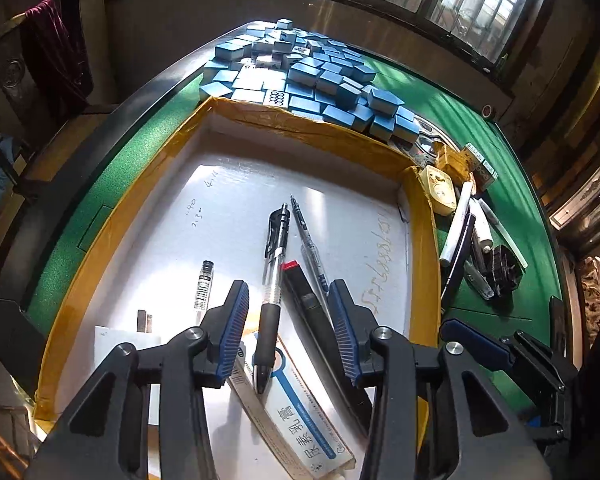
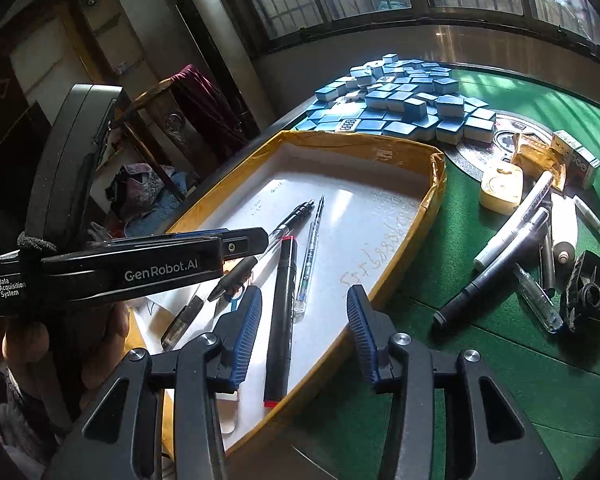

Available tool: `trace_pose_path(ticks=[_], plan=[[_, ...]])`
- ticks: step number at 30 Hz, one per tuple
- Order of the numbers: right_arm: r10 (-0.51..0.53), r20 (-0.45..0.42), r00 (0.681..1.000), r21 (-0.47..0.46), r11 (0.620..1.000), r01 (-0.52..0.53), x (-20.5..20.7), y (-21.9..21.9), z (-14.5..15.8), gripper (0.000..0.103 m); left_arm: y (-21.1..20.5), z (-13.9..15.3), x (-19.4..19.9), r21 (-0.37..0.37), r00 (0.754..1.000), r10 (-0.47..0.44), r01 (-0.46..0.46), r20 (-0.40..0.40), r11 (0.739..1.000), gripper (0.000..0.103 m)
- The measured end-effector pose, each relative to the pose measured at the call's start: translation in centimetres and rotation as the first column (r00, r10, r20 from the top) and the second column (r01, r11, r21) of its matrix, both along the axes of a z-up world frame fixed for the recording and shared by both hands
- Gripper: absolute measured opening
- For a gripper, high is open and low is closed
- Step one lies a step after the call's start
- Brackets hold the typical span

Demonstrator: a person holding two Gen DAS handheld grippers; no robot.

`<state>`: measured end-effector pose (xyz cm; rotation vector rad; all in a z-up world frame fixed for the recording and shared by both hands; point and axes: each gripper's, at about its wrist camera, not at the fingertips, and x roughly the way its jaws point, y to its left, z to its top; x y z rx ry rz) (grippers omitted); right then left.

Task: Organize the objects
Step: 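Open both tools to drop the two pens into the tray, then close the left tool on the black marker on the table and lift it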

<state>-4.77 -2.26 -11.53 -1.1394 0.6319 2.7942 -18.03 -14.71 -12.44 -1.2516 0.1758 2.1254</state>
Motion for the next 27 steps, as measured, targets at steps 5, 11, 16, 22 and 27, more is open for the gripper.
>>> trace_pose_path(ticks=[5, 11, 16, 22, 27], plan=[[-0.085, -0.039, 0.996, -0.053, 0.995, 0.082, 5.1, 3.9, -0.2, 0.053, 4.3, 1.7, 5.4, 0.014, 0.992, -0.107, 0.108, -0.059, 0.994, 0.052], [-0.255, 0.02, 0.967, -0.099, 0.962, 0.256, 11.0, 9.5, -2.2, 0.053, 10.8, 0.6, 9.6, -0.028, 0.972, -0.218, 0.216, -0.084, 0.976, 0.053], [-0.325, 0.067, 0.943, -0.127, 0.935, 0.332, 14.2, 12.6, -3.5, 0.053, 15.4, -1.5, 10.5, -0.124, 0.959, -0.271, 0.26, -0.081, 0.958, 0.053], [-0.344, 0.101, 0.934, -0.158, 0.921, 0.356, 15.8, 14.7, -4.2, 0.053, 17.3, -3.4, 8.6, -0.194, 0.98, -0.195, 0.184, -0.039, 0.963, 0.053], [-0.348, 0.122, 0.93, -0.18, 0.913, 0.365, 16.1, 15.8, -4.6, 0.053, 19.0, -4.1, 8.5, -0.23, 0.975, -0.224, 0.221, 0.013, 0.948, 0.053]])
